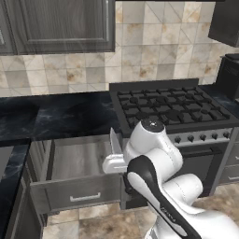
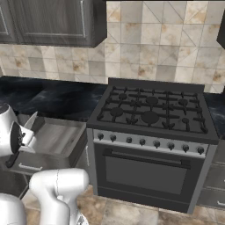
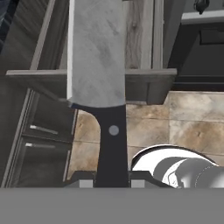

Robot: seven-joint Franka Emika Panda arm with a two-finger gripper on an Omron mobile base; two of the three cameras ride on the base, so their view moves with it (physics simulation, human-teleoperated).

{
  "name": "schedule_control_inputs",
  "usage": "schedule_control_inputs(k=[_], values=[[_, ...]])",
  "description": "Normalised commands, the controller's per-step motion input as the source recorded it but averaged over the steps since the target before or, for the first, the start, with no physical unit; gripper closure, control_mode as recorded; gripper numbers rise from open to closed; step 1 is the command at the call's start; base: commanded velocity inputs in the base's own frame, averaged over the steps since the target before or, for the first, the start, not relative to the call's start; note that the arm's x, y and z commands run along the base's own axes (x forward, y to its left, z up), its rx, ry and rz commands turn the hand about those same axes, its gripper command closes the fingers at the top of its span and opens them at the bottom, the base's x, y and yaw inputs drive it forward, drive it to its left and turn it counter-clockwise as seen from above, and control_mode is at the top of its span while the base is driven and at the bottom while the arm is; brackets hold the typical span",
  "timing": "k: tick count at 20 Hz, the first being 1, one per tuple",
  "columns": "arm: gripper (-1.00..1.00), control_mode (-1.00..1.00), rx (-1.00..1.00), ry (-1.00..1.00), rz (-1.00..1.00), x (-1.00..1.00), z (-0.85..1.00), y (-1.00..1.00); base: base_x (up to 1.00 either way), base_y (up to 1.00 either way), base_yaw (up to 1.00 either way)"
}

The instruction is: Pick up the knife from the drawer and place it on the cutting board. Then place the meat from the plate to the cutting board.

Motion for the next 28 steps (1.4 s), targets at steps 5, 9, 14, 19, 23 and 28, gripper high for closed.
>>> schedule_control_inputs(k=[5,9,14,19,23,28], values=[[1.0,-1.0,0.0,0.0,0.0,0.0,0.0,0.0,0.0,0.0,0.0],[1.0,-1.0,0.0,-0.01,-0.01,-0.02,0.0,-0.03,0.0,0.0,0.0],[1.0,1.0,0.02,-0.04,-0.05,-0.15,0.0,-0.2,-0.12,-0.18,-0.07],[1.0,1.0,0.0,0.0,0.0,0.0,0.0,0.0,-0.21,-0.45,-0.24],[1.0,1.0,0.0,0.0,0.0,0.0,0.0,0.0,-0.15,-0.29,-0.33],[1.0,1.0,0.0,0.0,0.0,0.0,0.0,0.0,-0.12,-0.31,-0.35]])
